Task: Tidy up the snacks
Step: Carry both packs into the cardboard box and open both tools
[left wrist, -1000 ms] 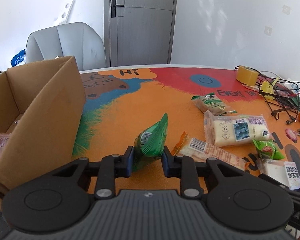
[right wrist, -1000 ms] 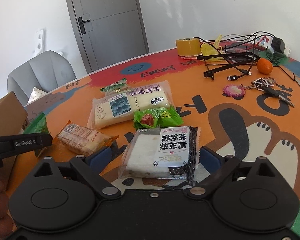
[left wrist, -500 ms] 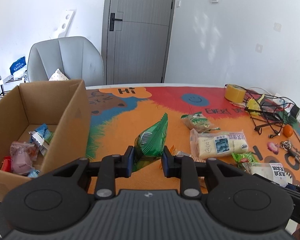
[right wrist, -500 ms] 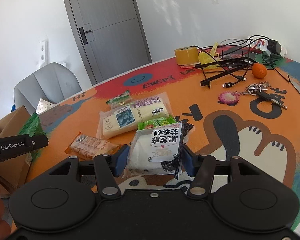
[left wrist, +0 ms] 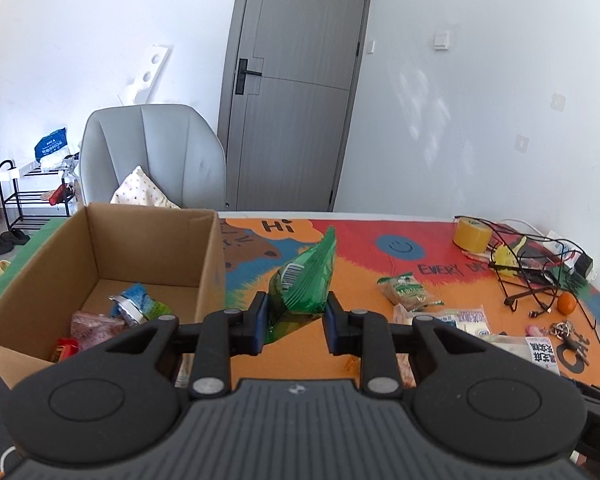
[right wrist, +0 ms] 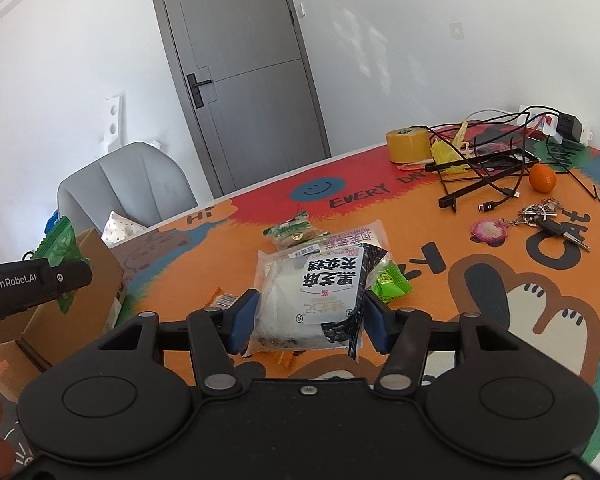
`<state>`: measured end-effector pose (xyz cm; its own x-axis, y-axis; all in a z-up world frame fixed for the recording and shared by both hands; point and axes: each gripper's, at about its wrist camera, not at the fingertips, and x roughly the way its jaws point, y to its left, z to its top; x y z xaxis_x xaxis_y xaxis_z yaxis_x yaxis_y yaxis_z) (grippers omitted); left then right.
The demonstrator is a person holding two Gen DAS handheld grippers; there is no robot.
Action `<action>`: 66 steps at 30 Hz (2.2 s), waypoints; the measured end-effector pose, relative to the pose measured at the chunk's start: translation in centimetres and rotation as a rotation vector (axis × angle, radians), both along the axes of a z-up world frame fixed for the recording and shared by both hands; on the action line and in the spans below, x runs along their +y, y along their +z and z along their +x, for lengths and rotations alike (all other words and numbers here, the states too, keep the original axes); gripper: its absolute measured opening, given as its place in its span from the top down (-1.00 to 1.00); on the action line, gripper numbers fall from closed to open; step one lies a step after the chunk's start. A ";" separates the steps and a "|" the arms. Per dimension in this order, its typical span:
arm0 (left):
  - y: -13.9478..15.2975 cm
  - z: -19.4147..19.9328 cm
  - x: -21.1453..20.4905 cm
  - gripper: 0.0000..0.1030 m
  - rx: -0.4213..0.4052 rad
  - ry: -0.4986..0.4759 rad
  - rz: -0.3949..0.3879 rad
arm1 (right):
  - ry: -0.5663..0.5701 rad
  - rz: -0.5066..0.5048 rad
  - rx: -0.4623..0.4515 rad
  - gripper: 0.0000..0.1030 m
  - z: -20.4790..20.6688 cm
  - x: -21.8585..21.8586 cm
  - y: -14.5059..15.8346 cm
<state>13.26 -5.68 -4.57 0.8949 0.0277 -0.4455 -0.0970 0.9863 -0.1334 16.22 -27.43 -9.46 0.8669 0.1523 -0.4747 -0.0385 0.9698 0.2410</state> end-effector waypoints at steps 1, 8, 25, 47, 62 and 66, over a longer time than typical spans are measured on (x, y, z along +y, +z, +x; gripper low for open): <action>0.2 -0.2 0.2 0.47 -0.006 0.004 -0.001 | 0.005 0.001 -0.005 -0.08 0.0 0.2 0.2; 1.5 -1.4 1.9 0.47 -0.039 0.038 -0.003 | 0.041 0.009 -0.042 -0.07 -0.2 1.4 1.4; 2.6 -2.6 6.7 0.47 -0.065 0.133 -0.016 | 0.134 0.003 -0.090 -0.07 0.2 5.7 3.5; 0.9 -0.2 11.9 0.21 0.015 0.174 -0.099 | 0.243 -0.015 -0.087 -0.07 2.8 11.7 4.3; 1.4 -2.0 16.1 0.00 -0.003 0.307 -0.095 | 0.315 -0.008 -0.090 -0.07 4.2 15.7 5.3; 1.5 -2.5 17.3 -0.11 -0.007 0.344 -0.096 | 0.348 -0.006 -0.092 -0.07 4.4 17.1 5.8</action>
<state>10.74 11.61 -3.07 0.8437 0.2862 -0.4542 -0.4198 0.8791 -0.2258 20.62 -10.29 -3.71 0.8025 0.4437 -0.3989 -0.3883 0.8960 0.2155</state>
